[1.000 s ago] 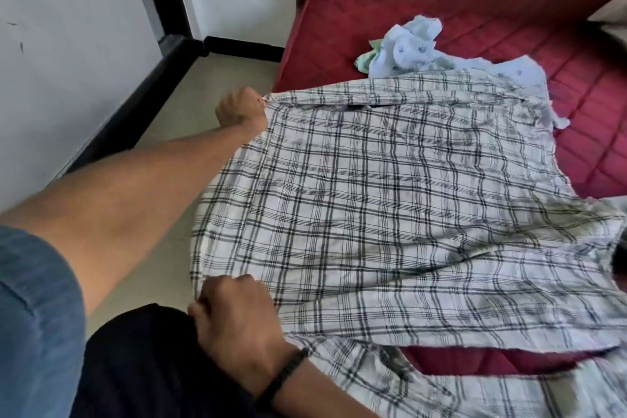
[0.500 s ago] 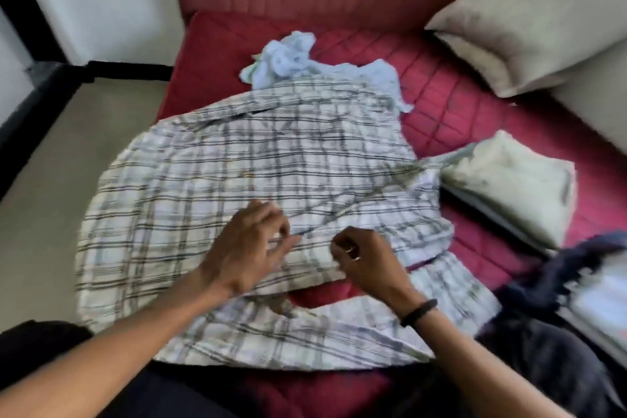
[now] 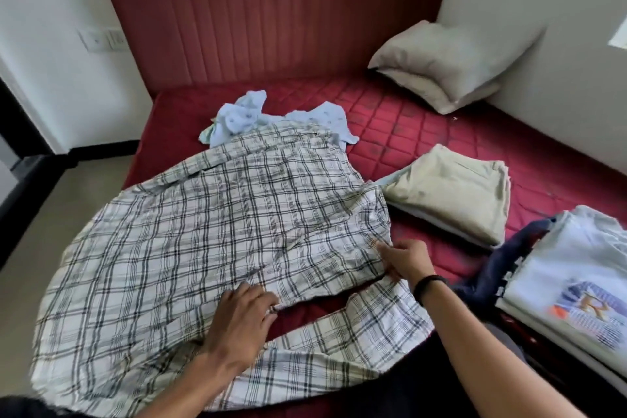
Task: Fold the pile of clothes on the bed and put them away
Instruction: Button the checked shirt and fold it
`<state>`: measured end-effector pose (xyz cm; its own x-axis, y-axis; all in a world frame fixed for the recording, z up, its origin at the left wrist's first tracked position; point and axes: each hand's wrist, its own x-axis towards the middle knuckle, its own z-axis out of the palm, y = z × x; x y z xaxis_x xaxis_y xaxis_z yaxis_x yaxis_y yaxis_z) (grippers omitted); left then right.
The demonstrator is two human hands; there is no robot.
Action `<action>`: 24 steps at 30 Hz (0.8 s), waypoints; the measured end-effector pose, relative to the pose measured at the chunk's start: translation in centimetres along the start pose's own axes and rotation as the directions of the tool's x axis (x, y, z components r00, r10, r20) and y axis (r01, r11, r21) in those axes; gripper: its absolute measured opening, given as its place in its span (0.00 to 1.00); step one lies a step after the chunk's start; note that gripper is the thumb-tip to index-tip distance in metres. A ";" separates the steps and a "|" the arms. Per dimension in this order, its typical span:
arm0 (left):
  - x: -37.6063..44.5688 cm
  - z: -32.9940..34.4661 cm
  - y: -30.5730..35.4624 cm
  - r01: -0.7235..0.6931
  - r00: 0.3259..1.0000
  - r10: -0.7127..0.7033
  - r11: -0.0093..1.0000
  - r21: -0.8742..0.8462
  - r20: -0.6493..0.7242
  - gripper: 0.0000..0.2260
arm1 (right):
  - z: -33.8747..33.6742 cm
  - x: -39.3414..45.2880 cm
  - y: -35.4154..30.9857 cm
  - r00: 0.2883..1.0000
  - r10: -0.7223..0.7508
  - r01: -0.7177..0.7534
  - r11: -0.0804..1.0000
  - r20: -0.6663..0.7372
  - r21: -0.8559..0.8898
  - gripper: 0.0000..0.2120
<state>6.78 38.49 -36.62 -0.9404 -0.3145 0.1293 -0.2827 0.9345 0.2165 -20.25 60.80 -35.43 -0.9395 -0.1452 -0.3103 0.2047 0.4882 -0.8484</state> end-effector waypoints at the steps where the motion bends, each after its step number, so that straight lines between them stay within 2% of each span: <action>1: 0.2 -0.2 0.2 0.013 1.000 -0.013 1.000 -0.013 0.000 0.12 | -0.4 0.3 0.2 0.999 0.013 -0.012 0.999 -0.037 0.034 0.20; 4: 0.0 -0.8 0.5 0.027 1.000 -0.028 0.995 -0.098 -0.014 0.08 | -3.0 -1.8 -0.6 0.984 0.048 -0.047 0.999 -0.174 0.012 0.13; 7: -1.2 -1.1 0.8 -0.030 0.997 0.038 0.994 -0.108 0.072 0.04 | -4.8 -4.1 -1.0 0.973 0.000 -0.063 0.963 -0.233 -0.263 0.06; 8: -1.7 -1.1 0.9 -0.048 0.992 0.059 0.994 -0.099 0.114 0.04 | -4.7 -4.4 -0.8 0.973 0.002 -0.084 0.934 -0.230 -0.346 0.08; 10: -2.3 -0.9 0.9 -0.051 0.986 0.066 0.994 -0.099 0.152 0.04 | -4.0 -4.5 -0.6 0.980 0.021 -0.110 0.888 -0.200 -0.447 0.14; 12: -2.6 -0.6 1.2 -0.048 0.991 0.057 0.996 -0.075 0.120 0.08 | -3.8 -4.7 -0.6 0.990 0.045 -0.113 0.832 -0.136 -0.544 0.19; 14: -4.0 -0.7 1.6 -0.091 0.994 0.094 0.993 -0.070 0.053 0.15 | -4.0 -5.5 -1.1 0.995 0.095 -0.055 0.753 0.026 -0.656 0.29; 16: -5.4 -0.7 1.9 -0.143 0.988 0.146 0.988 -0.054 0.047 0.22 | -4.7 -6.8 -1.8 0.978 0.159 -0.006 0.674 0.138 -0.738 0.36; 18: -6.9 -0.6 1.2 -0.208 0.977 0.206 0.978 0.026 0.049 0.24 | -5.1 -8.4 -2.9 0.975 0.153 0.029 0.622 0.158 -0.783 0.36; 20: -7.9 -0.5 0.1 -0.247 0.968 0.246 0.969 0.005 0.041 0.16 | -5.7 -9.6 -3.7 0.984 0.120 0.024 0.634 0.129 -0.773 0.36; 22: -7.8 -1.8 0.2 -0.177 0.980 0.188 0.973 -0.150 0.064 0.10 | -7.6 -11.3 -5.6 0.990 0.029 0.083 0.656 0.135 -0.750 0.30; 24: -7.5 -4.3 0.2 -0.059 0.976 0.128 0.933 -0.354 0.176 0.06 | -10.7 -13.5 -7.9 0.978 -0.081 0.196 0.651 0.190 -0.733 0.19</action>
<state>14.58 40.27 -33.35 -0.9873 -0.1579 -0.0160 -0.1417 0.8316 0.5370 -12.16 68.13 -19.92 -0.8837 -0.3452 -0.3161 -0.2526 0.9203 -0.2987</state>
